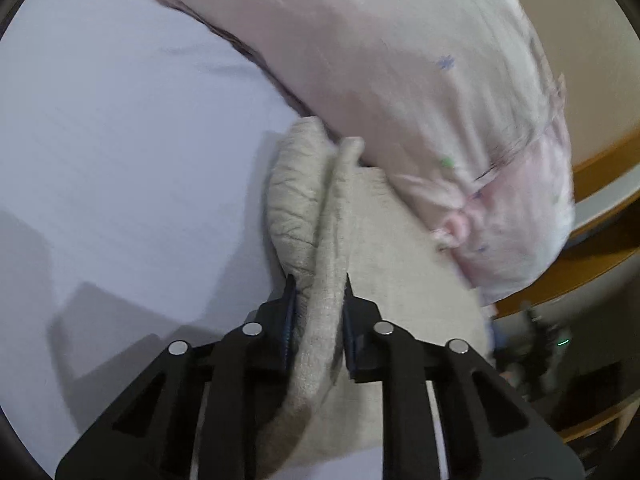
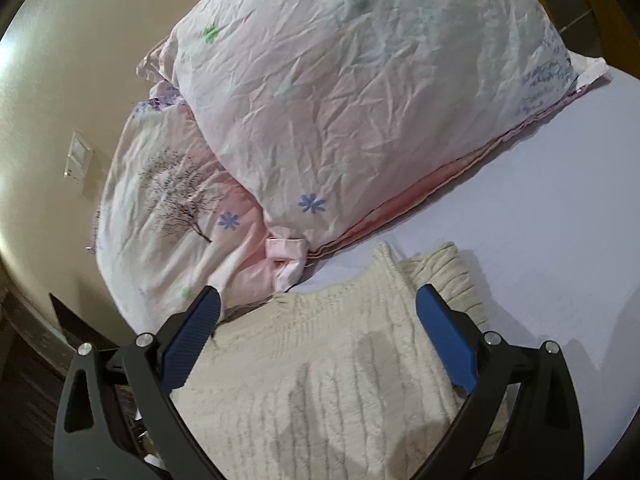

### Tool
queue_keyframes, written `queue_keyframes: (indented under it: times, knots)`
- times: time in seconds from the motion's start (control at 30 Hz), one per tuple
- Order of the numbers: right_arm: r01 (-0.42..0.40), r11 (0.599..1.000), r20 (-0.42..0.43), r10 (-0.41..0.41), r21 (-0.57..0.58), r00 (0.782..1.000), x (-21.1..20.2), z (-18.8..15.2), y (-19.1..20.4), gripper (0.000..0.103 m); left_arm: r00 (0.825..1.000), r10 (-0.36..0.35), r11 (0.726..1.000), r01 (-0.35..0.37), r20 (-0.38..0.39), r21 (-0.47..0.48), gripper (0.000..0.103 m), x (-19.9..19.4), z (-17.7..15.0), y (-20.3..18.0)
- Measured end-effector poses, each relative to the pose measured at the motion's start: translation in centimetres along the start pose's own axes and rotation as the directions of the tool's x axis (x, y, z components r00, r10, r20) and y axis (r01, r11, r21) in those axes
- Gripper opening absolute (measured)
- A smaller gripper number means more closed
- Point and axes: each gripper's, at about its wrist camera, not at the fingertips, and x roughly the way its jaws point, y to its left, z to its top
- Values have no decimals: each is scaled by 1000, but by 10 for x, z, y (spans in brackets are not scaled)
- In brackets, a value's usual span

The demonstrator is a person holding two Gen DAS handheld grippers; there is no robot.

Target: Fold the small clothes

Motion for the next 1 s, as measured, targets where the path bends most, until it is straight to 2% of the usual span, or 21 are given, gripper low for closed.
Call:
queue_keyframes:
  times: [0.07,0.13,0.2,0.23,0.3,0.37,0.4,0.43,0.47,0.5,0.57,0.6,0.63,0.67,0.7,0.73,0.77,0.8,0.93,0.97,1.0]
  knots:
    - [-19,1000,13,19,1,1000,-7,3,0,98,996,-90,996,91,16,-7,17,-7,-1,-21]
    - [-31,1000,44,31,-2,999,-19,9,0,98,985,-167,985,166,31,34,16,-10,-3,-56]
    - [-35,999,74,35,-4,997,-29,14,-3,98,958,-288,954,287,-2,83,16,3,-9,-105]
    - [-28,1000,90,29,-5,996,-35,17,-5,98,947,-321,941,322,-21,102,16,11,-13,-123]
    - [-1,1000,126,2,-8,992,-46,24,-13,98,914,-395,903,405,-92,144,16,43,-28,-169]
    - [30,1000,140,-30,1,990,-53,31,-24,98,877,-433,874,465,-209,140,19,94,-50,-213]
    - [31,999,134,-33,13,990,-55,33,-29,98,844,-447,864,494,-296,103,20,128,-64,-233]
    - [25,999,123,-29,34,992,-56,36,-37,98,823,-456,858,508,-340,80,20,144,-71,-241]
    - [9,997,101,-17,74,995,-56,40,-48,98,782,-484,840,541,-392,42,20,163,-79,-250]
    - [-1,996,87,-8,94,996,-56,41,-53,98,754,-505,828,561,-420,12,20,172,-84,-255]
    - [-25,991,42,20,130,999,-54,45,-64,98,742,-528,809,587,-413,20,20,165,-83,-257]
    - [-38,989,8,37,142,999,-51,46,-67,98,760,-525,802,593,-384,77,20,151,-78,-255]
    - [-43,988,-25,47,152,999,-48,47,-68,99,784,-506,807,577,-358,122,28,140,-71,-252]
    - [-44,987,-71,55,156,996,-41,46,-68,100,831,-461,829,529,-311,184,36,125,-64,-246]
    - [-37,987,-114,55,153,992,-35,45,-67,100,866,-419,848,480,-273,222,51,116,-59,-240]
    - [-19,989,-160,42,145,986,-28,42,-65,100,922,-328,884,377,-207,277,56,102,-51,-229]
    - [13,993,-201,12,121,979,-22,39,-60,98,946,-276,899,316,-168,303,56,97,-46,-222]
    - [27,996,-206,-8,87,979,-21,37,-53,91,968,-217,914,247,-126,323,56,89,-41,-208]
    - [-96,993,-157,85,-63,984,-35,31,-20,88,984,-147,948,168,-96,271,56,84,-35,-168]
    - [-113,990,-180,96,-87,979,-33,27,-14,87,986,-137,953,157,-93,259,56,85,-36,-160]
    - [-119,988,-222,95,-99,970,-26,23,-10,81,988,-126,956,146,-90,255,56,84,-35,-154]
